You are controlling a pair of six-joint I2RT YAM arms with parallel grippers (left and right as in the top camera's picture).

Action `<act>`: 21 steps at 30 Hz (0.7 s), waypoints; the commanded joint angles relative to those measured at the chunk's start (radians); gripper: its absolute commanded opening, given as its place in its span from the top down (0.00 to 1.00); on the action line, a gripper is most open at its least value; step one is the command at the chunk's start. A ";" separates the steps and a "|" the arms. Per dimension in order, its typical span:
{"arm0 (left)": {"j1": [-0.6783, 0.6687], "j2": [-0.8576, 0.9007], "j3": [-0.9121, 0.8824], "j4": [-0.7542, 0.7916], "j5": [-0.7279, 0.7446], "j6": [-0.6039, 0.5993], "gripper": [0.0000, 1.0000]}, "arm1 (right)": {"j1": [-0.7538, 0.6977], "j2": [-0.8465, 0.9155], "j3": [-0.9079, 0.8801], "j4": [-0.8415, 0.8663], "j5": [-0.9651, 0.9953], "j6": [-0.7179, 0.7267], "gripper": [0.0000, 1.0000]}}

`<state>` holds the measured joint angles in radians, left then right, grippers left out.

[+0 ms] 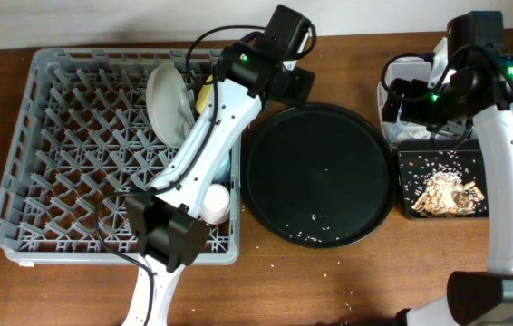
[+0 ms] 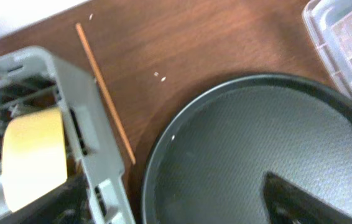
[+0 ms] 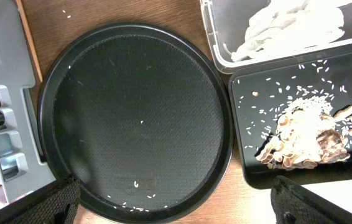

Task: Sort waste into correct bins and load items into the dishwasher rack

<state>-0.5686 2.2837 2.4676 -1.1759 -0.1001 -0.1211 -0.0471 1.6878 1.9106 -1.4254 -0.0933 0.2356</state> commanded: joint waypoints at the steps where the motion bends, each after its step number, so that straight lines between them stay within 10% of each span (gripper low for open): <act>1: 0.052 0.014 0.013 -0.049 0.014 0.003 0.04 | 0.001 0.003 -0.002 0.000 0.016 0.004 0.02; 21: 0.316 -0.337 0.120 -0.420 -0.057 0.003 0.01 | 0.001 0.003 -0.002 0.000 0.016 0.004 0.01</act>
<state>-0.2581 1.9232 2.5900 -1.5875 -0.1539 -0.1234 -0.0471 1.6878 1.9106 -1.4254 -0.0933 0.2367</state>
